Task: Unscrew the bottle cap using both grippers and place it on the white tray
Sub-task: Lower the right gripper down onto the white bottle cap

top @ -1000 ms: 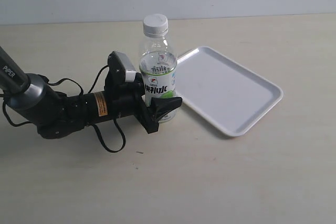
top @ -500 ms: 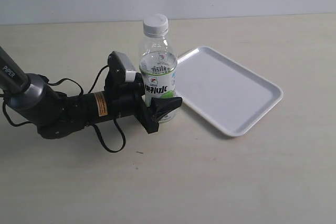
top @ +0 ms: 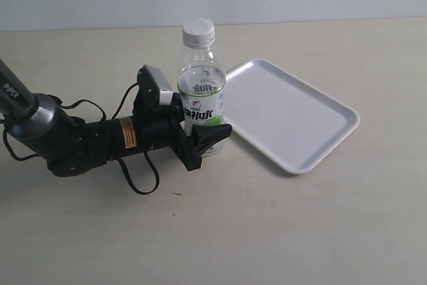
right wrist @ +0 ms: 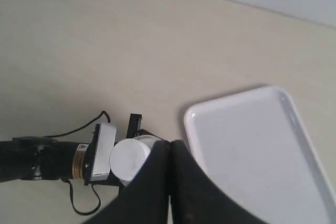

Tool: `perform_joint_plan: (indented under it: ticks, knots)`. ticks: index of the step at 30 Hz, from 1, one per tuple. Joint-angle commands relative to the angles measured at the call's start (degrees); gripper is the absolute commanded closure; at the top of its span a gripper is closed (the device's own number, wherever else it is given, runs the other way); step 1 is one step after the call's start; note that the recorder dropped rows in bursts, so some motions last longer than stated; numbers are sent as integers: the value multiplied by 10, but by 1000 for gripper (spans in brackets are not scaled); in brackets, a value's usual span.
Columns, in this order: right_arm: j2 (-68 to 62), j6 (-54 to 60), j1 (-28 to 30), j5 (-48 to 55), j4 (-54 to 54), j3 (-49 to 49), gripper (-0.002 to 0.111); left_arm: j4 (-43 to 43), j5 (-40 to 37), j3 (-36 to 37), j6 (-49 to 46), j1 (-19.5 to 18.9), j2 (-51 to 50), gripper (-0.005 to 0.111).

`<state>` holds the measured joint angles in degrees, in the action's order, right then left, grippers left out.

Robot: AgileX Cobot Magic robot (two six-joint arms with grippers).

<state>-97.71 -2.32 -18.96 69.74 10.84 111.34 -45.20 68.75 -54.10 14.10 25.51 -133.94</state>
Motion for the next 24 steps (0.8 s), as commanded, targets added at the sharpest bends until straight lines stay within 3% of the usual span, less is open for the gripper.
perform_joint_plan:
  ticks: [1,9,12,19,24]
  knots:
    - [-55,-8,-48,2,-13,4,108,-7,5,-1,-22,3,0,105]
    - [-87,12,-110,2,-41,4,106,-7,5,-1,-36,3,5,105]
    - [-75,19,-110,2,-40,4,95,-9,4,-1,-36,3,10,105]
    - [-47,23,-110,2,-45,-39,53,-24,-11,-1,-82,3,16,105]
    - [-37,23,-110,2,-55,-94,51,-25,-14,-1,-82,3,16,105]
